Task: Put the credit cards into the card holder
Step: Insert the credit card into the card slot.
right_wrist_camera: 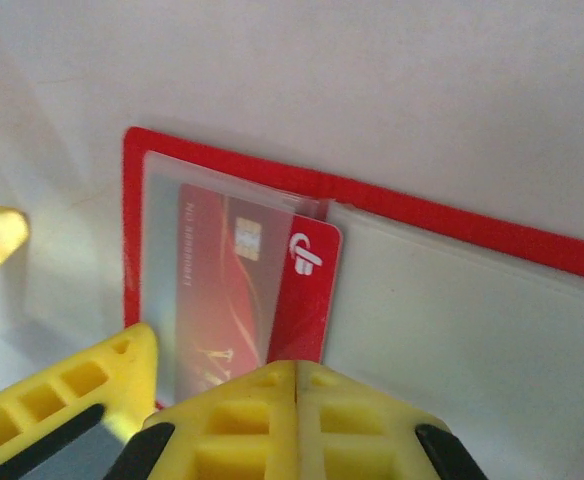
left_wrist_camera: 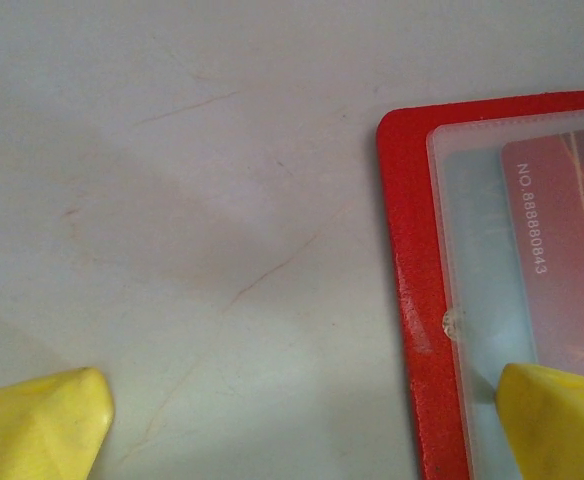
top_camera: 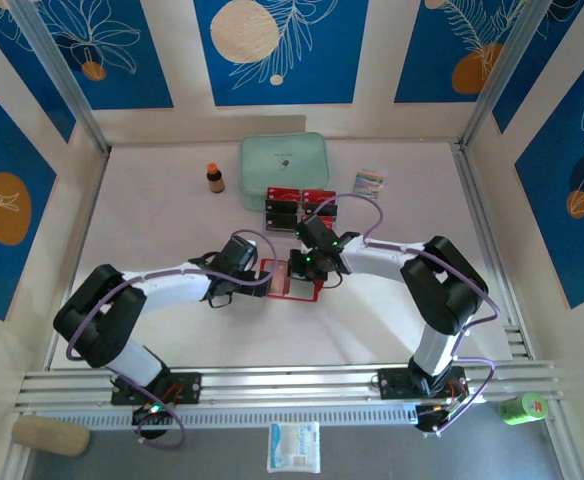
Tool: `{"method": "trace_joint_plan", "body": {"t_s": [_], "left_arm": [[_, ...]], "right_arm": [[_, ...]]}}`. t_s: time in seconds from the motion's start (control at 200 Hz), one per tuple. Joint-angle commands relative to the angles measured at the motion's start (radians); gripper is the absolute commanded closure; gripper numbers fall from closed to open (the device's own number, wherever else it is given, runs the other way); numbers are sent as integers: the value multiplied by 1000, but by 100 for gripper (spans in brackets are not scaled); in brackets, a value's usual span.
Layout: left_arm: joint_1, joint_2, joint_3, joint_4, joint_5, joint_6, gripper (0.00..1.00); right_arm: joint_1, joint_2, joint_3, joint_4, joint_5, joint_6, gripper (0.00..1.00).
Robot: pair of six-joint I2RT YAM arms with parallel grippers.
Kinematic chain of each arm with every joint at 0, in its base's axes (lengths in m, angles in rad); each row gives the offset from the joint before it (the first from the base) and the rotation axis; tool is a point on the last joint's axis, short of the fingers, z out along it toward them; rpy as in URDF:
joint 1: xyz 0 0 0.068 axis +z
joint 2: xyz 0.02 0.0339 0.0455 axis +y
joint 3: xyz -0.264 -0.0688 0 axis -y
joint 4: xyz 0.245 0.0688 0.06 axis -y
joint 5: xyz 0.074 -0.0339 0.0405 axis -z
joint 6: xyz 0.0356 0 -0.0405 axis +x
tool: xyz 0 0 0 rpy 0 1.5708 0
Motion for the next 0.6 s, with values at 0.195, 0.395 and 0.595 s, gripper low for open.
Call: {"method": "trace_joint_plan", "body": {"t_s": [0.195, 0.395, 0.595], "left_arm": [[-8, 38, -36, -35, 55, -24, 0], [-8, 18, -31, -42, 64, -29, 0], [-6, -35, 13, -85, 64, -30, 0]], "right_arm": [[27, 53, 14, -5, -28, 4, 100], [45, 84, 45, -11, -36, 7, 100], [49, 88, 70, -29, -38, 1, 100]]}}
